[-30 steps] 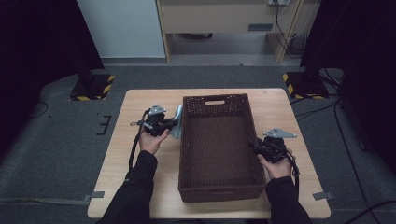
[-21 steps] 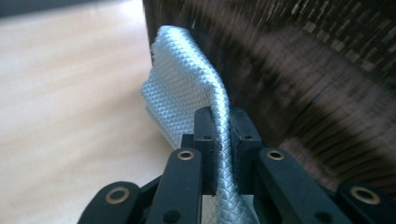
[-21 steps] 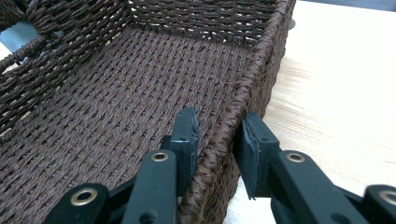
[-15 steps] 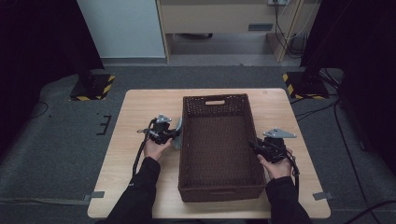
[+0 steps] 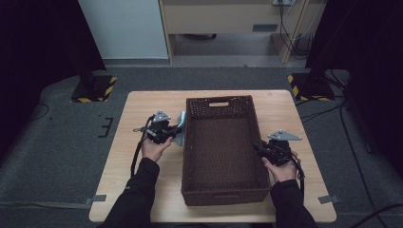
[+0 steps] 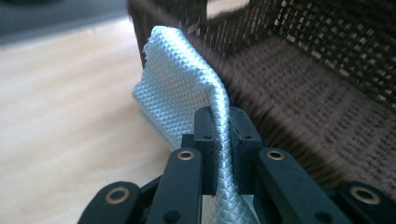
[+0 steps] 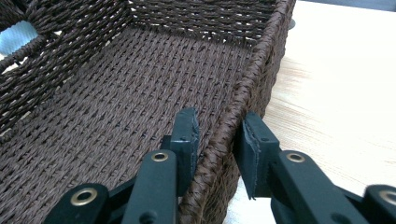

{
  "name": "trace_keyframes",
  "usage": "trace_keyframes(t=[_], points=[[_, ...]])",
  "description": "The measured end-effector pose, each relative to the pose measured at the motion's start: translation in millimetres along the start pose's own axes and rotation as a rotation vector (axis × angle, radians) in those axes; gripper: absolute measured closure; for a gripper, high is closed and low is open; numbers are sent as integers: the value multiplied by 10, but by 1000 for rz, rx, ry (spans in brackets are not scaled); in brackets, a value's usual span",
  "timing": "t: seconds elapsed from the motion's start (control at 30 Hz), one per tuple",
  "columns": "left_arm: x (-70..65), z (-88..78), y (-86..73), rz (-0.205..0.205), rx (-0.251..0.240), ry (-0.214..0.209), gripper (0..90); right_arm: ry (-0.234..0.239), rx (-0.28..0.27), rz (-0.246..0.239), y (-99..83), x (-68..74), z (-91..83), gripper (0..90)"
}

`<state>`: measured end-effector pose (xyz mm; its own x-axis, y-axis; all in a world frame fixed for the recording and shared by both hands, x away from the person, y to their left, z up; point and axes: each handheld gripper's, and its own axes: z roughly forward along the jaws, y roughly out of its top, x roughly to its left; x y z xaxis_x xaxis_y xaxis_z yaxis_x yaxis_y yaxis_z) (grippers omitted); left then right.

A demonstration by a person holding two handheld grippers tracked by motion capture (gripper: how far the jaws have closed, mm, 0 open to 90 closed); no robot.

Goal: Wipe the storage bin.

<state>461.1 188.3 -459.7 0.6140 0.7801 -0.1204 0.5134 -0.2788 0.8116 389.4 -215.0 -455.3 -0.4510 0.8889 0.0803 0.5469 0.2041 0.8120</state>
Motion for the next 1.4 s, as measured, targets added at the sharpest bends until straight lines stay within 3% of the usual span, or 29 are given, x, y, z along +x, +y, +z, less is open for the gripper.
trace_keyframes(t=[0.1, 0.17, 0.27, 0.43, 0.5, 0.67, 0.73, 0.87, 0.93, 0.97, 1.0, 1.1, 1.23, 1.4], points=[[24, 94, -112, -25, 28, 0, 825, 2, 0, 2, -1, -2, 0, 700], [35, 243, -246, -41, 97, 18, 825, 2, 0, 2, 0, -3, 0, 700], [34, 307, -306, -56, 118, 6, 825, 0, -1, -1, -1, -1, 0, 700], [31, 164, -212, -49, 75, -1, 825, 1, 0, 2, -1, -1, 0, 700], [9, -1, -95, -21, 30, -9, 825, -7, -2, 1, 1, 6, 1, 704], [-45, -234, 39, 27, -18, -31, 825, -43, 6, 9, 16, 49, 9, 716], [-51, -263, 38, 46, -12, -32, 825, -56, 5, 19, 29, 67, 31, 716], [-42, -226, -32, 40, -1, -40, 825, -57, -2, 32, 45, 72, 65, 714], [-19, -122, -161, 30, 45, -43, 824, -52, -5, 33, 44, 63, 69, 711], [-19, -122, -161, 30, 45, -43, 824, -51, -6, 33, 43, 62, 68, 710], [-18, -43, -234, 28, 92, -39, 824, -49, -6, 33, 44, 61, 69, 708], [-42, 22, -283, 24, 114, -58, 824, -48, -4, 30, 44, 60, 68, 707], [-41, -8, -249, 19, 93, -60, 824, -48, -5, 30, 43, 60, 68, 707], [-10, -226, -108, 19, 11, -45, 824, -44, -9, 32, 37, 55, 67, 705]])
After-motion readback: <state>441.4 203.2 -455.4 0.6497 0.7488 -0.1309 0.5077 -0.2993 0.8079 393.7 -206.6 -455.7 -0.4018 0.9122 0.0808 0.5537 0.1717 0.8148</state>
